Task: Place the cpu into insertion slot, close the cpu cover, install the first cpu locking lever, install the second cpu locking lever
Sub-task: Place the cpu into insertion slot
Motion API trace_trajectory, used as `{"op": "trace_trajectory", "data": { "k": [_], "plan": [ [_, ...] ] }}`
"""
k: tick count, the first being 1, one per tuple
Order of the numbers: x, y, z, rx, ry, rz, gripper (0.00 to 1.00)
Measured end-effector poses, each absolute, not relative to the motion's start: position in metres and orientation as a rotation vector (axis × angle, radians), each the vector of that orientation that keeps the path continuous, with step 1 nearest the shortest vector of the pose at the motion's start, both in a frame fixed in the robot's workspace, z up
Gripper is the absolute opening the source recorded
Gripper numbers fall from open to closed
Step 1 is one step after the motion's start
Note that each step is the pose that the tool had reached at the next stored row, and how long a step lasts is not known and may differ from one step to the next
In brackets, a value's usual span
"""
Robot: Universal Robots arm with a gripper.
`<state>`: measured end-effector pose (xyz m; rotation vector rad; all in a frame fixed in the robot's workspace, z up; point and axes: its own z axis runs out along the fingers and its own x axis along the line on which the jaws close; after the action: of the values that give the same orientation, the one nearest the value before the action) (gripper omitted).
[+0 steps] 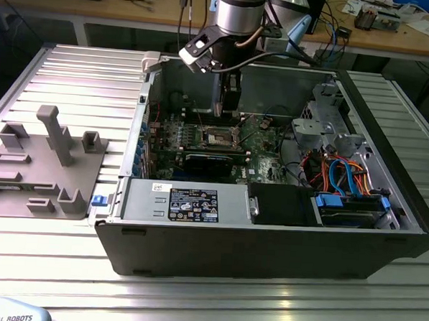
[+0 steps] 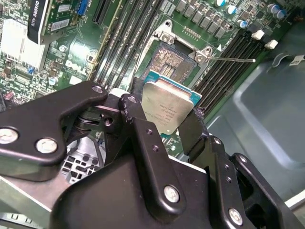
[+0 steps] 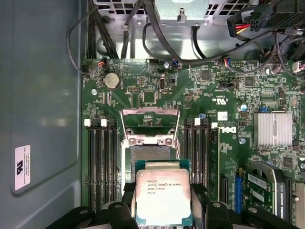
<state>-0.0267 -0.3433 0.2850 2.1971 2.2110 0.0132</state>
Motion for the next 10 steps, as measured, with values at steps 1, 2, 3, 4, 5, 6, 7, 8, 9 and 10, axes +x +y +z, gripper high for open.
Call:
{"op": "trace_trajectory", "data": {
  "k": [1, 2, 3, 4, 5, 6, 7, 8, 9, 10],
  "plan": [
    [-0.0267, -0.343, 0.2841, 2.196, 2.212, 0.013, 0.54],
    [-0.0267, -0.3428, 0.2832, 2.195, 2.213, 0.014, 0.54],
    [-0.0267, -0.3424, 0.2817, 2.194, 2.214, 0.013, 0.54],
    [-0.0267, -0.3421, 0.2808, 2.194, 2.214, 0.013, 0.54],
    [-0.0266, -0.342, 0.2797, 2.194, 2.215, 0.013, 0.54],
    [-0.0266, -0.3419, 0.2789, 2.194, 2.215, 0.013, 0.54],
    [-0.0266, -0.3418, 0.2779, 2.194, 2.215, 0.013, 0.54],
    [-0.0266, -0.3418, 0.2769, 2.194, 2.215, 0.013, 0.54],
    [-0.0266, -0.3417, 0.2758, 2.194, 2.215, 0.013, 0.54],
    [-0.0266, -0.3416, 0.2748, 2.194, 2.215, 0.013, 0.54]
  ]
}}
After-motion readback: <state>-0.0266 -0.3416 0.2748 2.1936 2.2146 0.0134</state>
